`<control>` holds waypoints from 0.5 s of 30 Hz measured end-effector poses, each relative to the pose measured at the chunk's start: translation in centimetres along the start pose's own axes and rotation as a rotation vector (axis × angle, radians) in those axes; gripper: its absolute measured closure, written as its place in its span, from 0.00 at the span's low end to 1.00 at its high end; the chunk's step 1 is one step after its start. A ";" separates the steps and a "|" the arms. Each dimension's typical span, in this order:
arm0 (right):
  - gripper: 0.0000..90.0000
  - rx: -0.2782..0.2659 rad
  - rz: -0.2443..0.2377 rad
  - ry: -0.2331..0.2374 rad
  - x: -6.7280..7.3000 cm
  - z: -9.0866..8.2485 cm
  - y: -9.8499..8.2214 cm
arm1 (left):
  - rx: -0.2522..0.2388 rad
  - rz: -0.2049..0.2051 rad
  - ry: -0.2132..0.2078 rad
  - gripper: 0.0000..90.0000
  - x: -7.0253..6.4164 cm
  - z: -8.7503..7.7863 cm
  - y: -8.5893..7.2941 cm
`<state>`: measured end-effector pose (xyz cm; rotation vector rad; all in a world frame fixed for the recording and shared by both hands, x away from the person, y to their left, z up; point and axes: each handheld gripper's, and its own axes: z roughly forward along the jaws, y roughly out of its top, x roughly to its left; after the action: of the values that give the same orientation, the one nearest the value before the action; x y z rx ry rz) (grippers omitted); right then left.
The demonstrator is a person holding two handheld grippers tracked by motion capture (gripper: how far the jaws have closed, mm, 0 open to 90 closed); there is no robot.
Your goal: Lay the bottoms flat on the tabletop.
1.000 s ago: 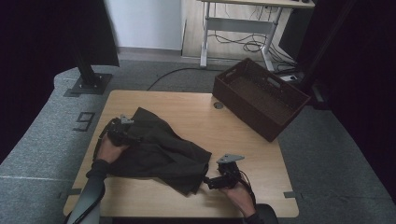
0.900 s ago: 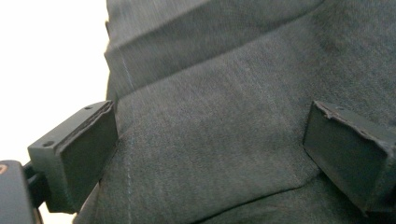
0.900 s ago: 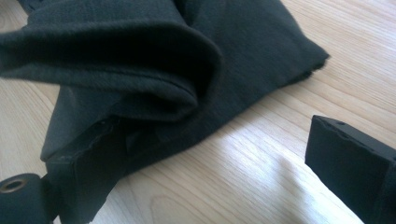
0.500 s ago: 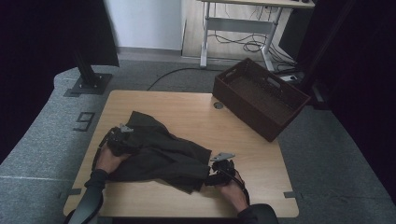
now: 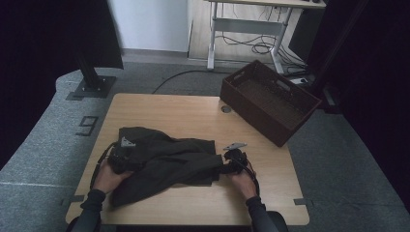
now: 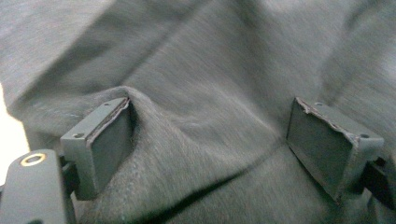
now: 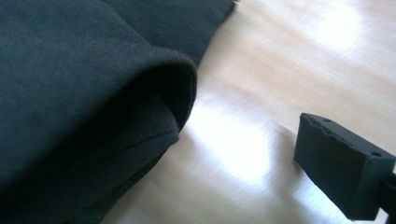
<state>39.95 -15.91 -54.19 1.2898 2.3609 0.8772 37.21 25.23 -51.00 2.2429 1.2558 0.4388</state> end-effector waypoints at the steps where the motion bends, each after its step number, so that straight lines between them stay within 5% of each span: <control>1: 0.15 0.004 0.002 -0.006 -0.2 0.1 0.2 | -0.001 0.001 -0.003 0.17 -0.4 -0.1 -0.2; 8: 0.15 0.017 0.027 -0.029 -1.9 0.9 1.4 | -0.013 -0.003 -0.037 0.19 -2.7 -1.0 -1.3; 11: 0.15 0.010 0.035 -0.022 -2.4 -0.2 1.0 | -0.018 -0.011 -0.064 0.15 -2.0 -2.3 -1.2; 15: 0.15 -0.023 0.055 -0.004 -3.0 -3.5 -0.4 | -0.082 -0.005 -0.035 0.14 -0.2 -5.1 -0.1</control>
<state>39.42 -19.86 -51.85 1.3519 2.3157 0.9144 34.43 26.58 -46.93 2.1694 1.2033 0.4397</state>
